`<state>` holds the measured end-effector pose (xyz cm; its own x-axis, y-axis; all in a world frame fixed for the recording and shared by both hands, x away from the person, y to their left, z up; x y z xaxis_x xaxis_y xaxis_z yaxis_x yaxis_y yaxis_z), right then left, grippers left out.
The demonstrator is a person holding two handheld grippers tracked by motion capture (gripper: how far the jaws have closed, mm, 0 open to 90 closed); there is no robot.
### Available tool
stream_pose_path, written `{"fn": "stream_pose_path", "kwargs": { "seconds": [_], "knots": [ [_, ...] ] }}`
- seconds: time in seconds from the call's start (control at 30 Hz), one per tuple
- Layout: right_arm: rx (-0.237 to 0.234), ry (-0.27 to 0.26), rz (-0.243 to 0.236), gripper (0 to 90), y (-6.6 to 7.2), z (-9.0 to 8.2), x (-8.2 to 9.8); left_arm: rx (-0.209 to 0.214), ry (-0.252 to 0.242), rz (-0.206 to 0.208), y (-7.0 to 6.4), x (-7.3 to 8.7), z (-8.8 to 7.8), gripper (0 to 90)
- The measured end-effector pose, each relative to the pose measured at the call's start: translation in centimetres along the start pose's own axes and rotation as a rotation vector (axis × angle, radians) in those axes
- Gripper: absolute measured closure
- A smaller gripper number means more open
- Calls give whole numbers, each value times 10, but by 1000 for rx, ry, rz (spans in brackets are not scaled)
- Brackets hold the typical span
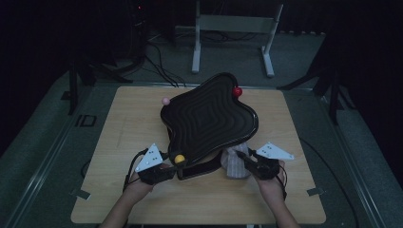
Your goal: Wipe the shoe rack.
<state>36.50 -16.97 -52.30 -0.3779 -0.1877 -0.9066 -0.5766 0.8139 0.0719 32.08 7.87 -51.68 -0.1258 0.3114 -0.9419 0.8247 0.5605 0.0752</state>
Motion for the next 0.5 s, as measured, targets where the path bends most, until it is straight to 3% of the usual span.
{"fn": "stream_pose_path", "kwargs": {
  "seconds": [0.1, 0.27, 0.4, 0.5],
  "knots": [
    [40, -2, 24, 720, -17, 4, 3, 0, -2, -2, 0, 0, 0, 601],
    [5, -17, 44, 716, -28, 20, 0, 0, -7, -2, 0, 0, 0, 601],
    [-1, -16, 75, 711, -37, 44, 1, -1, -11, -1, 0, 0, 0, 601],
    [-11, 5, 67, 711, -38, 61, 2, 1, -20, -4, 0, 1, 0, 601]
  ]
}}
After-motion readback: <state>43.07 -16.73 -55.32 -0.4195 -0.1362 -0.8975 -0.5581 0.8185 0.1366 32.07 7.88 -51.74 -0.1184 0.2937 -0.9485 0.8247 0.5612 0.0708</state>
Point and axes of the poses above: each handheld gripper's, and its own axes: z roughly forward along the jaws, x roughly out of its underside, y roughly to its left, the point moved 9 cm from there along z, roughly forward along the jaws, and after that the axes turned 4 degrees about z, right-handed, at the moved point
